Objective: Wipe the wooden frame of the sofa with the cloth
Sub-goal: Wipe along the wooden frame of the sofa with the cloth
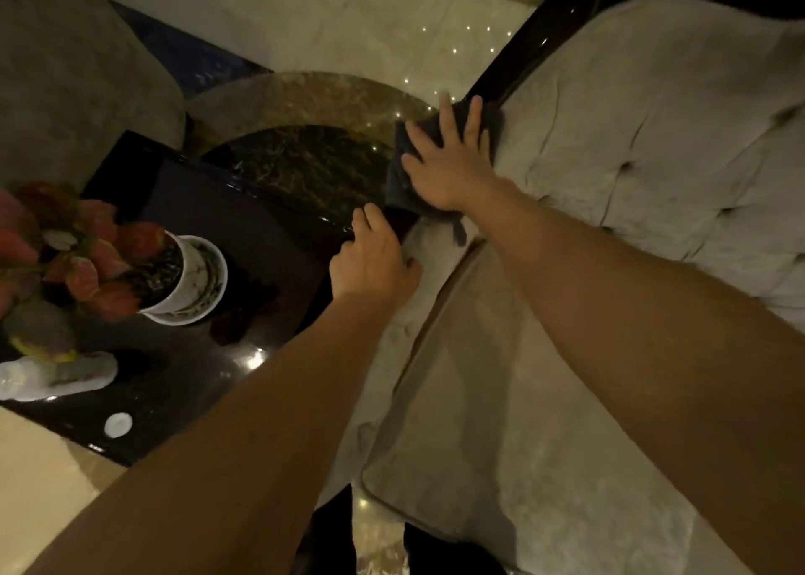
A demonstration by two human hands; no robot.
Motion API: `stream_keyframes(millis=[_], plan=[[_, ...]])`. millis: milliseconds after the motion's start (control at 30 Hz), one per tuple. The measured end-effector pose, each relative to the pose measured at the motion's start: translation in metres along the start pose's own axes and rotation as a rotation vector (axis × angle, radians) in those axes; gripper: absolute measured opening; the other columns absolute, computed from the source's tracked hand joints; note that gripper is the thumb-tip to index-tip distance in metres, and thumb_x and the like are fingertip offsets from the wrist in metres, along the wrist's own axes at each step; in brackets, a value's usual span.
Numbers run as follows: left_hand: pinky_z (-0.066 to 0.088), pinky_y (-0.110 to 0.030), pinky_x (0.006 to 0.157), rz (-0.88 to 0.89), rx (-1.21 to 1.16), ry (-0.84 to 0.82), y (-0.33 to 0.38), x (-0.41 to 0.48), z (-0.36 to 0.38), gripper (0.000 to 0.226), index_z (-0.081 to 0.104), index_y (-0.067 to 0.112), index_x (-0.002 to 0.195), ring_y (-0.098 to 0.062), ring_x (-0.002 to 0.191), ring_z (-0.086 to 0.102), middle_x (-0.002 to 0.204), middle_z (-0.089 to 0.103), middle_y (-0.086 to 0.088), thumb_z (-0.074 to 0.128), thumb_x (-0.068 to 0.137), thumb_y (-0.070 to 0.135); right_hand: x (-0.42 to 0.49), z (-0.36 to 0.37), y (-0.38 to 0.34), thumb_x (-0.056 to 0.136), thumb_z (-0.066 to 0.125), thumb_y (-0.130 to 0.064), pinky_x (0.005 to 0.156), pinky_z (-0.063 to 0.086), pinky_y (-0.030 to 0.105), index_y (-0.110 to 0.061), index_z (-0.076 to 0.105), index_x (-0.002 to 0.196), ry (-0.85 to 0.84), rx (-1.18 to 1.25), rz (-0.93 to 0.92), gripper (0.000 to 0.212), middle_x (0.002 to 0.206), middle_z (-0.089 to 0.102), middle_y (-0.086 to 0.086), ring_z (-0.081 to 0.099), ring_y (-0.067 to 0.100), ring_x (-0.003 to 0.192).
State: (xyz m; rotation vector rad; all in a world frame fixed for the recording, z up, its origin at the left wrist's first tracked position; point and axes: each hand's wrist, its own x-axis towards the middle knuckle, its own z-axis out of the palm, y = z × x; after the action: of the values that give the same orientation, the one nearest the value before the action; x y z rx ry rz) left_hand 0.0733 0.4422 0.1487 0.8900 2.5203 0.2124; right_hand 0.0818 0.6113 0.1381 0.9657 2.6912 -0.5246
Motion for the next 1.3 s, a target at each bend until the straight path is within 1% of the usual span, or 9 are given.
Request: stream_keyframes(millis=[167, 367, 567, 733, 867, 967, 1033, 1167, 1300], plan=[[0.042, -0.043, 0.077, 0.004, -0.028, 0.068, 0.002, 0.015, -0.002, 0.068, 0.035, 0.012, 0.131, -0.040, 0.108, 0.060, 0.131, 0.054, -0.011, 0.058, 0.084, 0.056, -0.034, 0.015, 0.011, 0.100, 0.014, -0.056, 0.121, -0.009, 0.055, -0.046, 0.026, 0.154, 0.041, -0.016, -0.333, 0.056, 0.171, -0.005, -0.004, -0.020, 0.034, 0.153], [0.044, -0.048, 0.077, 0.001, 0.043, 0.110, 0.006, 0.021, 0.003, 0.066, 0.032, 0.015, 0.129, -0.042, 0.101, 0.060, 0.127, 0.055, -0.012, 0.057, 0.084, 0.056, 0.022, -0.039, 0.066, 0.100, 0.016, -0.059, 0.121, -0.003, 0.061, -0.043, 0.037, 0.151, 0.279, -0.256, -0.115, 0.058, 0.171, 0.002, 0.008, -0.009, 0.043, 0.154], [0.048, -0.049, 0.077, 0.030, -0.031, 0.126, 0.004, 0.017, 0.000, 0.055, 0.037, 0.014, 0.123, -0.043, 0.092, 0.062, 0.113, 0.060, -0.011, 0.054, 0.087, 0.052, 0.009, -0.029, 0.049, 0.105, 0.024, -0.053, 0.124, 0.002, 0.055, -0.037, 0.040, 0.151, 0.109, -0.355, -0.618, 0.052, 0.169, 0.017, 0.009, 0.004, 0.040, 0.155], [0.043, -0.044, 0.068, 0.028, 0.013, 0.142, 0.005, 0.020, 0.003, 0.050, 0.037, 0.016, 0.118, -0.038, 0.084, 0.063, 0.107, 0.060, -0.008, 0.052, 0.088, 0.053, 0.055, -0.096, 0.103, 0.102, 0.007, -0.057, 0.122, 0.000, 0.062, -0.036, 0.050, 0.144, 0.391, -0.431, -0.121, 0.064, 0.167, 0.019, 0.016, 0.003, 0.048, 0.153], [0.046, -0.045, 0.071, 0.002, 0.022, 0.104, 0.010, 0.018, -0.003, 0.056, 0.037, 0.013, 0.122, -0.040, 0.088, 0.063, 0.114, 0.058, -0.009, 0.051, 0.090, 0.056, -0.003, -0.021, 0.012, 0.103, 0.012, -0.052, 0.122, 0.002, 0.062, -0.037, 0.052, 0.142, 0.165, -0.325, -0.376, 0.058, 0.165, 0.027, 0.014, 0.004, 0.045, 0.153], [0.046, -0.044, 0.069, 0.000, 0.003, 0.099, 0.012, 0.015, -0.007, 0.051, 0.039, 0.013, 0.118, -0.040, 0.087, 0.065, 0.113, 0.059, -0.009, 0.054, 0.089, 0.053, -0.009, -0.023, 0.025, 0.107, 0.025, -0.046, 0.124, 0.008, 0.055, -0.033, 0.043, 0.150, 0.067, -0.370, -0.625, 0.049, 0.164, 0.031, 0.011, 0.012, 0.038, 0.154], [0.048, -0.043, 0.069, 0.000, 0.009, 0.098, 0.012, 0.014, -0.008, 0.047, 0.040, 0.014, 0.115, -0.038, 0.084, 0.065, 0.110, 0.060, -0.008, 0.053, 0.090, 0.052, 0.025, -0.054, 0.070, 0.107, 0.026, -0.043, 0.122, 0.012, 0.057, -0.030, 0.040, 0.152, 0.174, -0.493, -0.577, 0.049, 0.162, 0.033, 0.017, 0.020, 0.043, 0.151], [0.045, -0.040, 0.068, 0.013, 0.005, 0.095, 0.011, 0.016, -0.008, 0.047, 0.039, 0.014, 0.119, -0.034, 0.082, 0.065, 0.110, 0.058, -0.006, 0.051, 0.092, 0.050, 0.047, -0.081, 0.090, 0.105, 0.020, -0.051, 0.122, 0.003, 0.057, -0.033, 0.045, 0.148, 0.411, -0.386, -0.117, 0.052, 0.165, 0.026, 0.017, 0.010, 0.044, 0.153], [0.041, -0.039, 0.065, 0.024, 0.004, 0.101, 0.012, 0.016, -0.008, 0.046, 0.039, 0.013, 0.119, -0.035, 0.084, 0.066, 0.110, 0.057, -0.007, 0.052, 0.092, 0.048, -0.015, -0.010, 0.011, 0.105, 0.027, -0.046, 0.124, 0.009, 0.056, -0.027, 0.054, 0.142, 0.203, -0.307, -0.391, 0.049, 0.160, 0.036, 0.014, 0.013, 0.040, 0.154]])
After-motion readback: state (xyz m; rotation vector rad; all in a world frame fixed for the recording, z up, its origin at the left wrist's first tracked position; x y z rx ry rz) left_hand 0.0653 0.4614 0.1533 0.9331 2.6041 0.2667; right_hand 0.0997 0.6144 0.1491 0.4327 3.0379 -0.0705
